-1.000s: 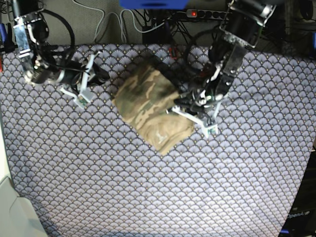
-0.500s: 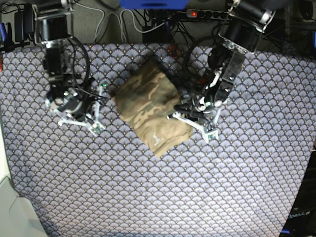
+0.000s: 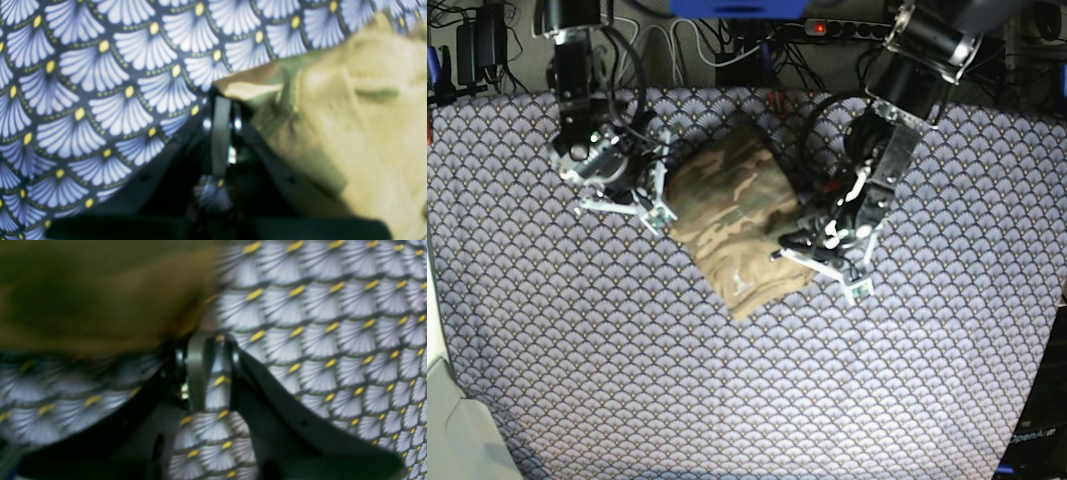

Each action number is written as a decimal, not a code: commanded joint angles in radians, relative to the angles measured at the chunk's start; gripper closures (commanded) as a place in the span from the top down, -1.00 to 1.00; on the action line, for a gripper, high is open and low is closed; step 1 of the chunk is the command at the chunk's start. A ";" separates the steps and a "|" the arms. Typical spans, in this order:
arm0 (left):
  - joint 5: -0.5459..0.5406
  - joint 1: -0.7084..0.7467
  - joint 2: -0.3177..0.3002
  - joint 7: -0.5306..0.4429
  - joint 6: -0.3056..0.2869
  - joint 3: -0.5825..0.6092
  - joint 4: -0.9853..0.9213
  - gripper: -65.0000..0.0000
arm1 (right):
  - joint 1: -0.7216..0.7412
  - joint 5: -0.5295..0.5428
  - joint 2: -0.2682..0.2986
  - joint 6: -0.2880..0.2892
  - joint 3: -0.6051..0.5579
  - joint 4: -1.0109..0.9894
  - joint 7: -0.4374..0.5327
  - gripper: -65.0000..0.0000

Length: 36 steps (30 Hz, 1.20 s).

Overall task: Fold the T-shirt properly
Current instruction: 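Push the bundle edges with both grippers to square it up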

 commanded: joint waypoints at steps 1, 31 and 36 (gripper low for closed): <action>-0.002 -0.034 0.009 -0.003 0.001 -0.003 -0.007 -0.99 | -0.002 0.011 -0.001 0.004 0.002 0.050 0.021 -0.74; -0.002 0.015 0.049 -0.032 0.001 -0.139 0.004 -0.99 | 0.019 0.009 0.018 0.066 0.043 0.059 0.030 -0.74; 0.004 -0.034 0.101 -0.071 0.001 -0.138 -0.088 -0.99 | 0.012 0.009 -0.034 0.066 0.026 0.040 0.029 -0.74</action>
